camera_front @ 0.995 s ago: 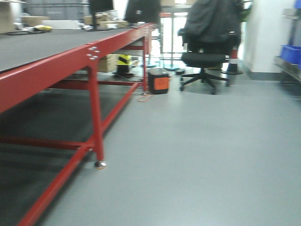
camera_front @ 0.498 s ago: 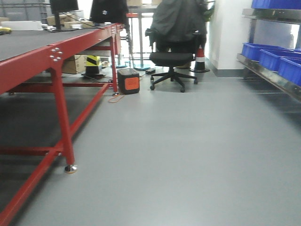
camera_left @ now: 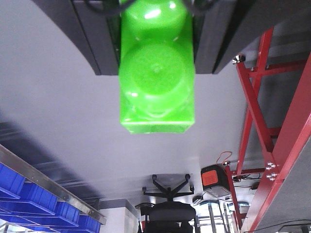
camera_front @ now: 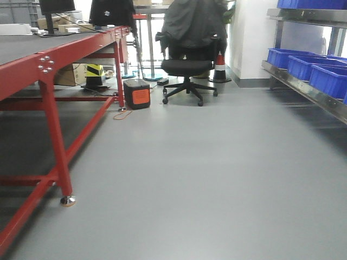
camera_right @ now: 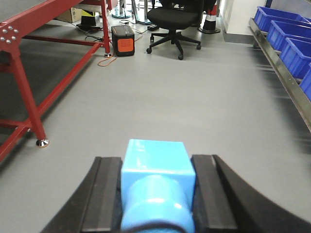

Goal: Grab block from conveyor and place in blue bin
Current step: 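Drive the base away from the belt toward the shelf of blue bins, then align the base with the blue bins on the shelf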

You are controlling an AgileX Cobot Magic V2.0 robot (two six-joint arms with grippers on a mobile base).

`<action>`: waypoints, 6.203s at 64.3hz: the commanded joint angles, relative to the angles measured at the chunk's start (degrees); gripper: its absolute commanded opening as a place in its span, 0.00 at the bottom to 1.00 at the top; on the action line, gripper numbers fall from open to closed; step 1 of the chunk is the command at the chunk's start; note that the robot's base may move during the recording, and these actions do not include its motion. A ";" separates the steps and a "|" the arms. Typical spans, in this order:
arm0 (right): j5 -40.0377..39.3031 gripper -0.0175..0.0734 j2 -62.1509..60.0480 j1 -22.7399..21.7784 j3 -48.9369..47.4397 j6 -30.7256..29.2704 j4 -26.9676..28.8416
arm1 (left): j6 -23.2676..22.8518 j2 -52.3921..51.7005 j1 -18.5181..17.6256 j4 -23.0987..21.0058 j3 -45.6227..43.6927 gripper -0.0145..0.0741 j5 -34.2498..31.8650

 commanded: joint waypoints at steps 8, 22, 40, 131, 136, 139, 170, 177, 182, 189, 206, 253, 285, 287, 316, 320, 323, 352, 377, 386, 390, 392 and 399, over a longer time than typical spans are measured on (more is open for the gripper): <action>-1.04 0.02 -0.32 -0.34 -0.50 0.06 -0.46 | -0.22 -0.21 -0.33 -0.17 -0.43 0.04 -1.01; -1.04 0.02 -0.32 -0.34 -0.50 0.06 -0.46 | -0.22 -0.21 -0.33 -0.17 -0.43 0.04 -1.01; -1.04 0.02 -0.32 -0.34 -0.50 0.06 -0.46 | -0.22 -0.21 -0.33 -0.17 -0.43 0.04 -1.01; -1.04 0.02 -0.32 -0.34 -0.50 0.06 -0.46 | -0.22 -0.21 -0.33 -0.17 -0.43 0.04 -1.01; -1.04 0.02 -0.32 -0.34 -0.50 0.06 -0.46 | -0.22 -0.21 -0.33 -0.17 -0.43 0.04 -1.01; -1.04 0.02 -0.32 -0.34 -0.50 0.06 -0.46 | -0.22 -0.21 -0.33 -0.17 -0.43 0.04 -1.01; -1.04 0.02 -0.32 -0.34 -0.50 0.06 -0.46 | -0.22 -0.21 -0.33 -0.17 -0.43 0.04 -1.01; -1.04 0.02 -0.32 -0.34 -0.50 0.06 -0.46 | -0.22 -0.21 -0.33 -0.17 -0.43 0.04 -1.01; -1.04 0.02 -0.32 -0.34 -0.50 0.06 -0.46 | -0.22 -0.21 -0.33 -0.17 -0.43 0.04 -1.01; -1.04 0.02 -0.32 -0.34 -0.50 0.06 -0.46 | -0.22 -0.21 -0.33 -0.17 -0.43 0.04 -1.01; -1.04 0.02 -0.32 -0.34 -0.50 0.06 -0.46 | -0.22 -0.21 -0.33 -0.17 -0.43 0.04 -1.01; -1.04 0.02 -0.32 -0.34 -0.50 0.06 -0.46 | -0.22 -0.21 -0.33 -0.17 -0.43 0.04 -1.01; -1.04 0.02 -0.32 -0.34 -0.50 0.06 -0.46 | -0.22 -0.21 -0.33 -0.17 -0.43 0.04 -1.01; -1.04 0.02 -0.32 -0.34 -0.50 0.06 -0.46 | -0.22 -0.21 -0.33 -0.17 -0.43 0.04 -1.01; -1.04 0.02 -0.32 -0.34 -0.50 0.06 -0.46 | -0.22 -0.21 -0.33 -0.17 -0.43 0.04 -1.01; -1.04 0.02 -0.32 -0.34 -0.50 0.06 -0.46 | -0.22 -0.21 -0.33 -0.17 -0.43 0.04 -1.01; -1.04 0.02 -0.32 -0.34 -0.50 0.06 -0.46 | -0.22 -0.21 -0.33 -0.17 -0.43 0.04 -1.01; -1.04 0.02 -0.32 -0.34 -0.50 0.06 -0.46 | -0.22 -0.21 -0.33 -0.17 -0.43 0.04 -1.01; -1.04 0.02 -0.32 -0.34 -0.50 0.06 -0.46 | -0.22 -0.21 -0.33 -0.17 -0.43 0.04 -1.01; -1.04 0.02 -0.32 -0.34 -0.50 0.06 -0.46 | -0.22 -0.21 -0.33 -0.17 -0.43 0.04 -1.01; -1.04 0.02 -0.32 -0.34 -0.50 0.06 -0.46 | -0.22 -0.21 -0.33 -0.17 -0.43 0.04 -1.01; -1.04 0.02 -0.32 -0.34 -0.50 0.06 -0.46 | -0.22 -0.21 -0.33 -0.17 -0.43 0.04 -1.01; -1.04 0.02 -0.32 -0.34 -0.50 0.06 -0.46 | -0.22 -0.21 -0.33 -0.17 -0.43 0.04 -1.01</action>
